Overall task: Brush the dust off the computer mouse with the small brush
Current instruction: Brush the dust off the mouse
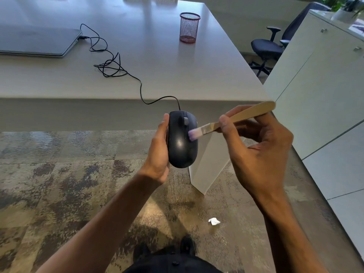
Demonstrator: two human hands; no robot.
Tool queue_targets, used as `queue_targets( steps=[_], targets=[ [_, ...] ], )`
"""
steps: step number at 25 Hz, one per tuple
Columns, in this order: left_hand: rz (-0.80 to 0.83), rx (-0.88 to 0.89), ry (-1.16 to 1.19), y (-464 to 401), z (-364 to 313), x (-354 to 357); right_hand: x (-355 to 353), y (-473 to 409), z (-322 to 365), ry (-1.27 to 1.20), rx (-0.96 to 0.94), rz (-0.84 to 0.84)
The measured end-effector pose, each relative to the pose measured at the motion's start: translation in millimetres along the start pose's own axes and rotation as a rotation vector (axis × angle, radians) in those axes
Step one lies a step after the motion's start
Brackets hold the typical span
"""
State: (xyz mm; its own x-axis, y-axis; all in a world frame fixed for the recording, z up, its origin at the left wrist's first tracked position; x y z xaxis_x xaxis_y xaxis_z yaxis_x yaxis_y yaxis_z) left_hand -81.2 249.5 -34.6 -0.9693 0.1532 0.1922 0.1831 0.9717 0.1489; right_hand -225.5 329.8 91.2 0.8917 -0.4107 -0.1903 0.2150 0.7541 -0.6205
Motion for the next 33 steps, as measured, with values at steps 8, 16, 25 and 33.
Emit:
queue_targets(
  steps=[8,16,25,33],
  targets=[
    [0.018,-0.069,0.126,-7,5,-3,7,5,-2,-0.113,-0.023,0.106],
    [0.072,-0.125,0.259,-10,12,-2,-16,2,-26,-0.116,-0.011,-0.119],
    [0.076,-0.169,0.322,-5,9,3,-18,15,-32,-0.096,-0.013,-0.133],
    [0.085,-0.254,0.401,2,7,12,21,51,-6,-0.163,-0.210,0.187]
  ],
)
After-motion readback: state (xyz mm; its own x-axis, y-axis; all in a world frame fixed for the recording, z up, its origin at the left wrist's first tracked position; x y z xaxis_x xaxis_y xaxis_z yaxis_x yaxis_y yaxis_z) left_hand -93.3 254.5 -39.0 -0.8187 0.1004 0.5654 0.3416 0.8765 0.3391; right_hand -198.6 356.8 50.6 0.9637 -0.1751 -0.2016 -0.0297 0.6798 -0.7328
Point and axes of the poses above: each hand's wrist, its own y-axis away from the middle knuckle, its own x-axis out of the palm, z = x × y, the point moved 7 cm from there along -y, towards the middle knuckle, and after that the axes turned 11 degrees about -y, right-handed, at the moved point
